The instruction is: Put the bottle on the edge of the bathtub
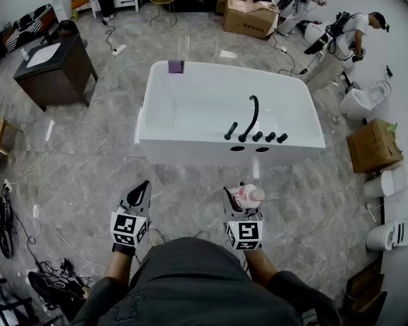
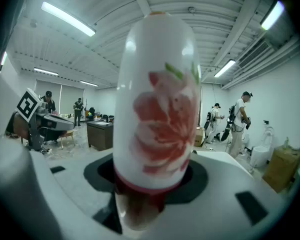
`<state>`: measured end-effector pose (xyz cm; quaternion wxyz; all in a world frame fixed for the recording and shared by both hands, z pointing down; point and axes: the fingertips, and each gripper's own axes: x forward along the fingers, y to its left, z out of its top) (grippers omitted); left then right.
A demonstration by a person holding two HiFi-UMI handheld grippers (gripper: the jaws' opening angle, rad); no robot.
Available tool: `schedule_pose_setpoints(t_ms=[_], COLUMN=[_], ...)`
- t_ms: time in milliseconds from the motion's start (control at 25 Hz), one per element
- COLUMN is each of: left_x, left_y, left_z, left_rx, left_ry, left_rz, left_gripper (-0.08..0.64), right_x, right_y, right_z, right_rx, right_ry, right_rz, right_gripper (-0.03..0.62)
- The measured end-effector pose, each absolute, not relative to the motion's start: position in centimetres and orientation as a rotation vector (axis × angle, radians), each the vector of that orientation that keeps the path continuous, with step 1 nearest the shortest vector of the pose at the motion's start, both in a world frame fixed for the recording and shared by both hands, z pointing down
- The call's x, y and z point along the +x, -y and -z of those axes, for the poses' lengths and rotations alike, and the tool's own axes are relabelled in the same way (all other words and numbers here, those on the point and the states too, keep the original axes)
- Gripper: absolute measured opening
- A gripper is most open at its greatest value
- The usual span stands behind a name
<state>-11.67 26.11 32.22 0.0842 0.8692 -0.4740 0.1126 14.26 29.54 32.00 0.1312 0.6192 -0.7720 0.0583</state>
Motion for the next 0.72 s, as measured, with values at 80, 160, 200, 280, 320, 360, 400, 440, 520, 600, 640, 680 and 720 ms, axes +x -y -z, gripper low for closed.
schedule_pose_setpoints(t_ms=[80,160,200,280,320,360,400,440,520,600,640,680,720], left_x=[-11.8,-11.8,-11.7,-11.5,-11.4,-11.4,-11.3,-11.2,-10.8,-10.3,-10.1,-10.0,-9.9], left_y=[-25.9,-25.8,-25.8,-25.8,-25.8,-25.8,-25.8,-25.8,-26.0,-26.2,-26.3,-26.5,-26.6], left_z=[-32.1,-32.1,-32.2,-32.4,-32.5,-32.5,-32.5,-32.5,-32.6,-32.7,-32.9,-33.1,-33.3], left_rx=[2.593,2.591,2.59,2.585,2.581,2.577,2.573,2.568,2.562,2.556,2.551,2.545,2.537], left_ry=[1.416,1.419,1.422,1.426,1.428,1.43,1.432,1.435,1.441,1.449,1.455,1.463,1.473], left_rz=[-0.336,-0.339,-0.341,-0.345,-0.347,-0.348,-0.349,-0.349,-0.354,-0.365,-0.369,-0.373,-0.375], left_gripper=[0.002,0.002,0.002,0.002,0.002,0.002,0.002,0.002,0.002,0.002,0.002,0.002,0.002], right_x=[14.0,14.0,14.1,14.4,14.5,14.6,14.7,14.8,15.3,15.9,16.1,16.3,16.4], right_y=[-29.4,-29.2,-29.1,-29.0,-29.0,-28.9,-28.9,-28.9,-28.9,-29.0,-29.0,-29.0,-29.0], right_z=[-31.9,-31.9,-32.0,-32.3,-32.3,-32.3,-32.3,-32.4,-32.4,-32.5,-32.6,-32.8,-33.0], right_rx=[1.792,1.787,1.783,1.777,1.775,1.771,1.766,1.761,1.756,1.755,1.751,1.742,1.728], right_ry=[2.243,2.246,2.248,2.252,2.254,2.257,2.261,2.265,2.276,2.289,2.293,2.298,2.304], right_rz=[-0.163,-0.157,-0.156,-0.157,-0.158,-0.159,-0.161,-0.162,-0.166,-0.171,-0.169,-0.164,-0.162], right_gripper=[0.224,0.224,0.224,0.224,0.224,0.224,0.224,0.224,0.224,0.224,0.224,0.224,0.224])
